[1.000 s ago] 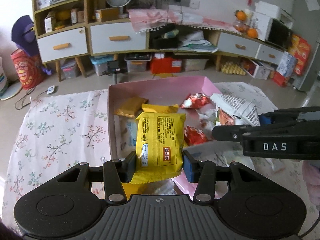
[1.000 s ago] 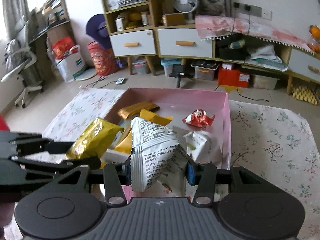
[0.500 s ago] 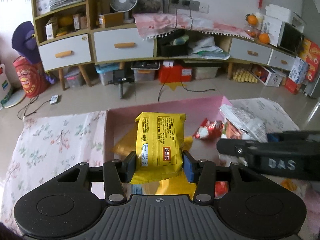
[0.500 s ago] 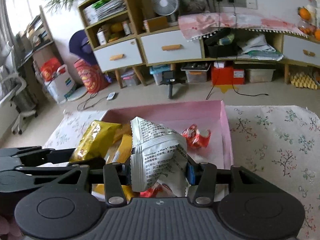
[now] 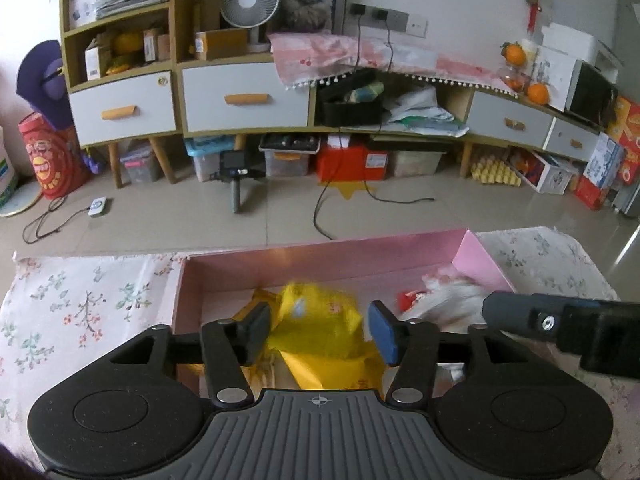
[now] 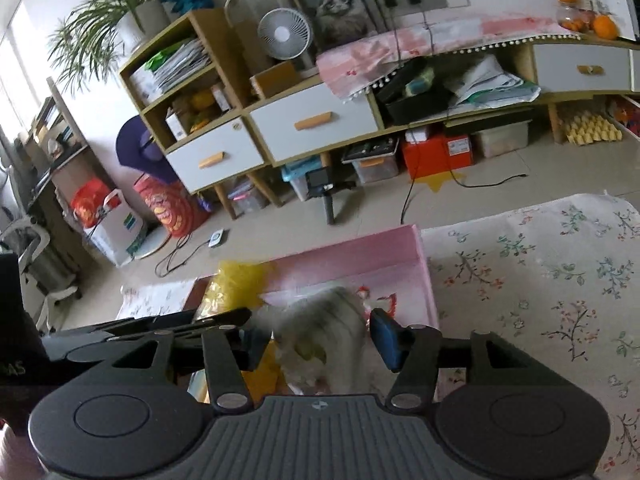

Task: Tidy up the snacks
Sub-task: 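Carry both packets into the pink box and open both grippers, then withdraw both grippers from the box toward the remaining snacks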

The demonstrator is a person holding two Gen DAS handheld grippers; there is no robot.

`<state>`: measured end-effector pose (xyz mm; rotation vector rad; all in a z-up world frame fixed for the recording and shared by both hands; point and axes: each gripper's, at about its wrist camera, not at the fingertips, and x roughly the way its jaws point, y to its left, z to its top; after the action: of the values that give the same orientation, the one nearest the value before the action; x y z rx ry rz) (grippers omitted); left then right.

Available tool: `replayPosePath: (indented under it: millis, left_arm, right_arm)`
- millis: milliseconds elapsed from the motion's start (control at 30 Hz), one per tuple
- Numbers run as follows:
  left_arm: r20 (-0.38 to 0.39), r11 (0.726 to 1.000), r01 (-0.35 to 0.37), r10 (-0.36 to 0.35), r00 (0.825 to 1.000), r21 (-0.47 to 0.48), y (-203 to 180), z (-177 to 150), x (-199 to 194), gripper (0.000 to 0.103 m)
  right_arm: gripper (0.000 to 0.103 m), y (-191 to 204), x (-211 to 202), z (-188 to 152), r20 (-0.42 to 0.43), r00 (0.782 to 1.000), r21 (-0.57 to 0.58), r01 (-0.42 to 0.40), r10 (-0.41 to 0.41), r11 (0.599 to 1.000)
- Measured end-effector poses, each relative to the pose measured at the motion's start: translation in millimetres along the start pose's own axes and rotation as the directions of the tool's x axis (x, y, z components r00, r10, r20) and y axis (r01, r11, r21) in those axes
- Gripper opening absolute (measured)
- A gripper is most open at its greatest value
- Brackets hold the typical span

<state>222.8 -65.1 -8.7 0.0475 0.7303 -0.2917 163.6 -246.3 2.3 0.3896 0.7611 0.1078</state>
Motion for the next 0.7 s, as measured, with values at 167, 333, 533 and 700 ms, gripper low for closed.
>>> replayPosePath:
  millis: [167,333,533,700]
  left_arm:
    - [-0.007,1.000,-0.001,0.001,1.000,0.018,-2,-1,-3,0.058]
    - [-0.024,1.000,0.003,-0.002,1.000,0.025,0,-6,-13,0.059]
    - [-0.033,1.000,0.004,-0.003,0.999,0.023,4,-17,-31,0.066]
    - [-0.046,1.000,0.008,-0.007,0.999,0.025,4,-26,-49,0.069]
  right_arm:
    - [0.034,-5,-3,1,0.016,1.000,0.016,0.011,-0.011,1.000]
    - [0.035,-1,-5,2,0.016,1.000,0.003,0.012,-0.012,1.000]
    - [0.041,10,-17,-1,0.011,1.000,-0.063,0.029,-0.028,0.998]
    - [0.049,20,-30,-6,0.000,0.999,-0.110,0.034,-0.034,0.993]
